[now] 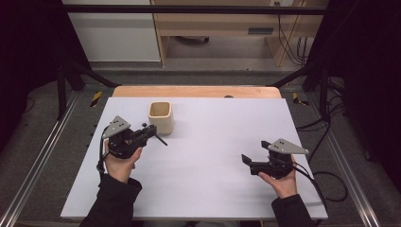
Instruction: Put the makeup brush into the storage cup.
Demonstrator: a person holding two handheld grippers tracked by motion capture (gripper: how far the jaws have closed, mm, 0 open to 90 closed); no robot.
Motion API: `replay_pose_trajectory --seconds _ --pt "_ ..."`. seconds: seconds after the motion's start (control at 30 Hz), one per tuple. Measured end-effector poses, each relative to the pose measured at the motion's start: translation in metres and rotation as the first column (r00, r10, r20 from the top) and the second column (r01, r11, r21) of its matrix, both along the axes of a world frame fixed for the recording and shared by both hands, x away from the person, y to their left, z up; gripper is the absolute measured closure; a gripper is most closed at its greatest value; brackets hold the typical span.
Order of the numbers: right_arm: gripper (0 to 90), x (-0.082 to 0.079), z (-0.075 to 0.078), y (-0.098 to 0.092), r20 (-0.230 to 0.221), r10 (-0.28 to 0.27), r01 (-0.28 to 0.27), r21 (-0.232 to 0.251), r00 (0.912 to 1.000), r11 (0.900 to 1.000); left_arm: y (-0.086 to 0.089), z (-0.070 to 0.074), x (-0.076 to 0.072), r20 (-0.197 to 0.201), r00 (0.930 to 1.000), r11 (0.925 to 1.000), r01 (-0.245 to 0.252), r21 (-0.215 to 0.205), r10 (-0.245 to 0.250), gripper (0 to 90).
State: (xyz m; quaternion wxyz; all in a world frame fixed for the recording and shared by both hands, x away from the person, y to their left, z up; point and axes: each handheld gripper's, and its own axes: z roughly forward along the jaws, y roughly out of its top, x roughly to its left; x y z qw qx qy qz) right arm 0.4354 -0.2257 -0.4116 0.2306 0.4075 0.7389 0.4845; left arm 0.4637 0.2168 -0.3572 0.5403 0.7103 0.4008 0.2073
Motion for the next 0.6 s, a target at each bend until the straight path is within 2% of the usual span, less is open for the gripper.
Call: replay_pose_trajectory --seconds 0.6 --pt "8.4 0.0002 0.002 -0.0077 0.011 -0.009 0.009 0.002 0.9999 1.0 0.0066 0.01 0.0068 0.006 0.9999 0.9999 -0.014 -0.007 0.014 83.6"
